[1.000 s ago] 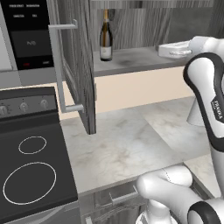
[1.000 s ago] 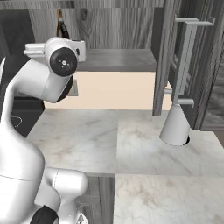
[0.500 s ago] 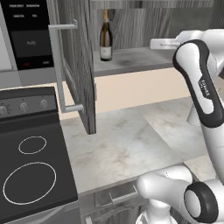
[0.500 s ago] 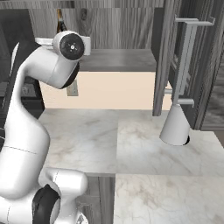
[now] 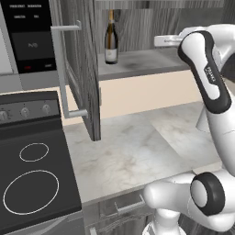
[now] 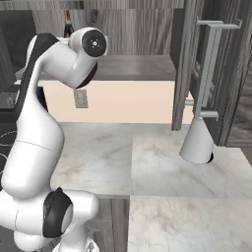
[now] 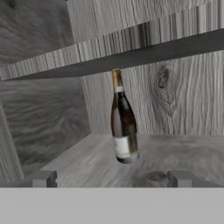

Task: Open the cabinet directly in front. Then move the wine and the mug to the dining counter with the candle on it.

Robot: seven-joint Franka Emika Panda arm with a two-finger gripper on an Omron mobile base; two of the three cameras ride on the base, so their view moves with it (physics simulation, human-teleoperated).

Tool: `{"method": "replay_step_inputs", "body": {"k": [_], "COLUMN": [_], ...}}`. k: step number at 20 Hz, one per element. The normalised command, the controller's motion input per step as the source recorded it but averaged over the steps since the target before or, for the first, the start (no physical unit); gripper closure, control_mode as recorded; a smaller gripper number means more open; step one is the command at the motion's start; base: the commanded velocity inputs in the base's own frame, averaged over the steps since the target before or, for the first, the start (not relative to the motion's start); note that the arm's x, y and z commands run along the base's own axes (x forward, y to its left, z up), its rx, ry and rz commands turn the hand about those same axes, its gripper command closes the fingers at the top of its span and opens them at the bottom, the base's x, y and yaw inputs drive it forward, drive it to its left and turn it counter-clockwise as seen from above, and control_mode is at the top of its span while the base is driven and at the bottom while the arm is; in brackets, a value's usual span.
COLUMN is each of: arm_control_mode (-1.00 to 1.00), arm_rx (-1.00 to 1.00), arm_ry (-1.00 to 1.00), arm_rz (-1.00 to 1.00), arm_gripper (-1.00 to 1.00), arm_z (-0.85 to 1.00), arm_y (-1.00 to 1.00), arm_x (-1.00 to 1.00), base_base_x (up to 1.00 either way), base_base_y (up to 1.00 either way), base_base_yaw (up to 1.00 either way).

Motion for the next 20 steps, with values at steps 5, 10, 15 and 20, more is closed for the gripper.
{"method": "replay_step_inputs", "body": {"k": [5,10,15,20], "arm_control_mode": [-1.0,-1.0,-1.0,-1.0], "arm_rx": [0.0,0.0,0.0,0.0], "arm_ry": [0.0,0.0,0.0,0.01], "arm_rz": [0.0,0.0,0.0,0.0], "arm_gripper": [-1.0,-1.0,-1.0,-1.0], "arm_z": [0.0,0.0,0.0,0.0], "arm_y": [0.0,0.1,0.12,0.15], "arm_x": [0.02,0.24,0.41,0.57], "base_base_x": [0.0,0.0,0.0,0.0], "base_base_y": [0.0,0.0,0.0,0.0], "base_base_yaw": [0.0,0.0,0.0,0.0]}}
